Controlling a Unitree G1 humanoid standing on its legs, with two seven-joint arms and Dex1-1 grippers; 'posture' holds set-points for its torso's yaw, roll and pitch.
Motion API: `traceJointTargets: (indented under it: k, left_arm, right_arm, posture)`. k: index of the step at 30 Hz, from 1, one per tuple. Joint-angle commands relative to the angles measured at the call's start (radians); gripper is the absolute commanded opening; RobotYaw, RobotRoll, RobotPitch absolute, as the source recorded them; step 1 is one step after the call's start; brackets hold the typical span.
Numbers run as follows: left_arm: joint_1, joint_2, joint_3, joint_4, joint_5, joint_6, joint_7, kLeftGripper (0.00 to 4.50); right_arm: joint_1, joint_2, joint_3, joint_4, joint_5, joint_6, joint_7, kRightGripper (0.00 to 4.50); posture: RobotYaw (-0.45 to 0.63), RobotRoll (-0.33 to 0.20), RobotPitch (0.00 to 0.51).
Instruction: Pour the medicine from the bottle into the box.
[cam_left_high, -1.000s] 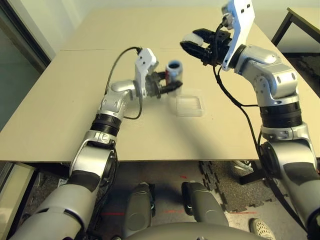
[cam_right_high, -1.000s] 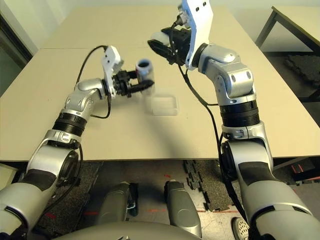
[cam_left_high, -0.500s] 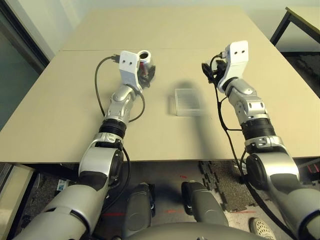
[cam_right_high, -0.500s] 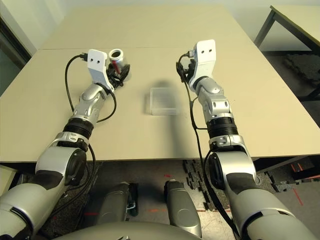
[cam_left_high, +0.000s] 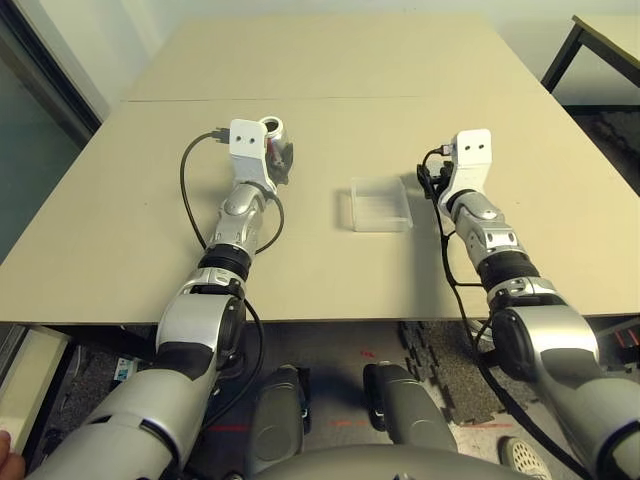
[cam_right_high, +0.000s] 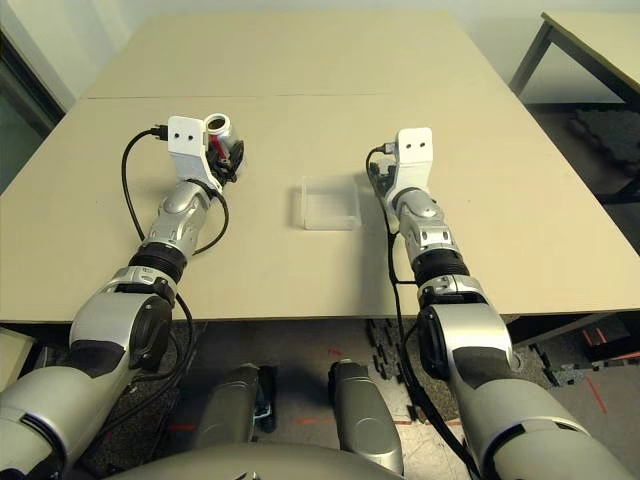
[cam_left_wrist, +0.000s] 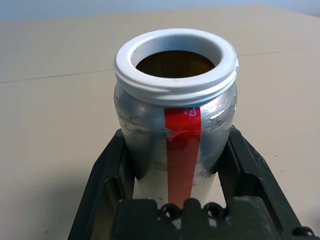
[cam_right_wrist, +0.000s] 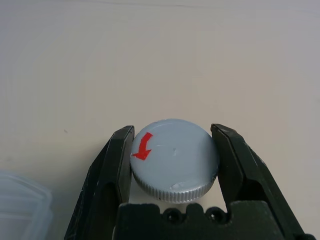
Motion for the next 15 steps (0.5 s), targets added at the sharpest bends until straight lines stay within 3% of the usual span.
traceJointTargets:
  k: [1,3,10,15]
  left_arm:
    - [-0.003,-0.003,0.004,0.003,0.005,-0.011,-0.006,2.48]
    - [-0.003,-0.004,0.004,0.004,0.004,-0.012,-0.006,2.48]
    - [-0.011,0.008,0.013,0.024,0.0,-0.006,-0.005,2.48]
    - [-0.03,0.041,0.033,0.062,-0.001,0.001,0.005,2.48]
  right_arm:
    - [-0.015,-0.006,-0.009,0.023,-0.006,-0.01,0.003,3.92]
    - [-0.017,-0.009,-0.011,0.019,-0.005,-0.009,0.005,4.5]
    - [0.005,-0.032,-0.029,-0.102,0.021,0.037,0.023,4.5]
    - [0.133,-0.079,-0.029,-0.442,0.075,0.254,0.088,4.5]
  posture:
    - [-0.11,0.0,0.085]
    - [-0.11,0.0,0.086]
    - [-0.12,0.0,0.087]
    - [-0.12,0.0,0.087]
